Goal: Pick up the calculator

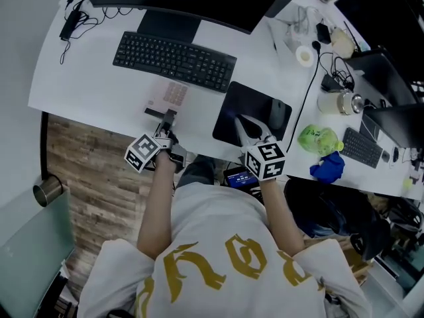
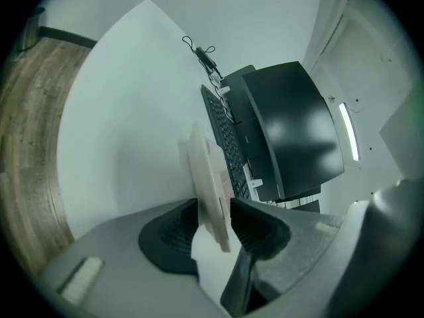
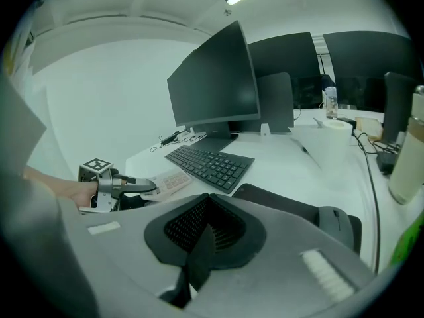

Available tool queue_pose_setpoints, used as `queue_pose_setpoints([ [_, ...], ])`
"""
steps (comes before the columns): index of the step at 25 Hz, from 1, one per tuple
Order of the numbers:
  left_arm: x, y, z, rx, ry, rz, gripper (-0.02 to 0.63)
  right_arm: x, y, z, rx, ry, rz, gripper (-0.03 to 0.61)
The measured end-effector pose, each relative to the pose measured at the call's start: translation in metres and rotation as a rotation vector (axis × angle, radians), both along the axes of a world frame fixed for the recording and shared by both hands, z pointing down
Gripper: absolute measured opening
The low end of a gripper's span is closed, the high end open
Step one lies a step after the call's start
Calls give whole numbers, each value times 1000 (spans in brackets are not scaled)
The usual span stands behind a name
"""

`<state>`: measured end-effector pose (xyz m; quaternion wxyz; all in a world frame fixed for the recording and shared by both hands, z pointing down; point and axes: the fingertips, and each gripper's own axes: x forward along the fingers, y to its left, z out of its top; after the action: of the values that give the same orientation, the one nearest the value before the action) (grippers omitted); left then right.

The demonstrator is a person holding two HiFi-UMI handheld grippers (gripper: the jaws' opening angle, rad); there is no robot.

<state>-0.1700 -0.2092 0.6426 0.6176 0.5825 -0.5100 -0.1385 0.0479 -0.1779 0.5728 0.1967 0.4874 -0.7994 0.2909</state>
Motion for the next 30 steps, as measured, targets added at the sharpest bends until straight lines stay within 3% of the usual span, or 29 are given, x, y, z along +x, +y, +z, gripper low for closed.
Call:
queue_pose_setpoints([
  [8, 2, -6, 7, -54, 7, -9, 110, 12, -2, 9, -23, 6, 43, 25],
  [17, -3, -2, 8, -63, 100, -66, 89, 8, -7, 5, -6, -12, 42, 25],
  [30, 5, 14, -34, 31, 173, -91, 84, -3, -6, -29, 94, -30, -34, 25],
])
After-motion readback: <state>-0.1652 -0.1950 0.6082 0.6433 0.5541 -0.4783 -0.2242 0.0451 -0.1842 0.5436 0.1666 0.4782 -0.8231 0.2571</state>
